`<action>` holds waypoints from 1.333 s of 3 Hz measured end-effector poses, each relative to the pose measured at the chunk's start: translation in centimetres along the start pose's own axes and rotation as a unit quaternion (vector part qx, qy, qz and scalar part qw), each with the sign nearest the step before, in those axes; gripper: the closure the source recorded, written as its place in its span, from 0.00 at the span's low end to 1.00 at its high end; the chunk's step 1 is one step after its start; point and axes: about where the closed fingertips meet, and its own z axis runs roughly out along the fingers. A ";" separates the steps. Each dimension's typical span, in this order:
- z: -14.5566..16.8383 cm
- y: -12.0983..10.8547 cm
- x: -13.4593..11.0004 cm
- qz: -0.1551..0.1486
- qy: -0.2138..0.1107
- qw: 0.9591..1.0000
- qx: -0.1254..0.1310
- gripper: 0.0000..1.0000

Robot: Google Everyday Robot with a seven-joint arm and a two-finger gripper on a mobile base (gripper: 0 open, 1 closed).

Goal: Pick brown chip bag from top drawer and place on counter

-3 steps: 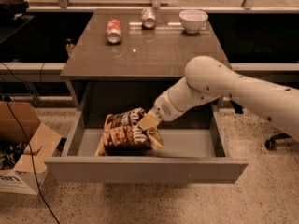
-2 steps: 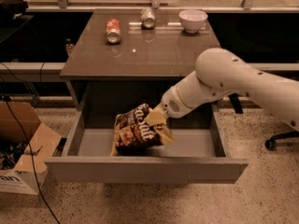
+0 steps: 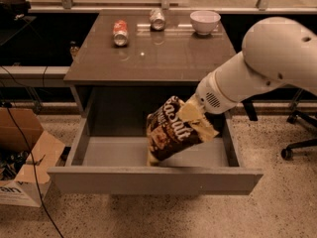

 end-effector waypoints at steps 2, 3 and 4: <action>-11.9 -3.5 -3.4 -0.062 -0.005 0.990 0.123 1.00; -16.7 -5.2 -6.0 -0.089 -0.014 0.982 0.168 1.00; -18.3 -8.5 -8.7 -0.104 -0.012 0.979 0.176 1.00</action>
Offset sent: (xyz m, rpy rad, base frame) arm 0.0284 -0.0939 0.2160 -0.2354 -0.4085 -0.0659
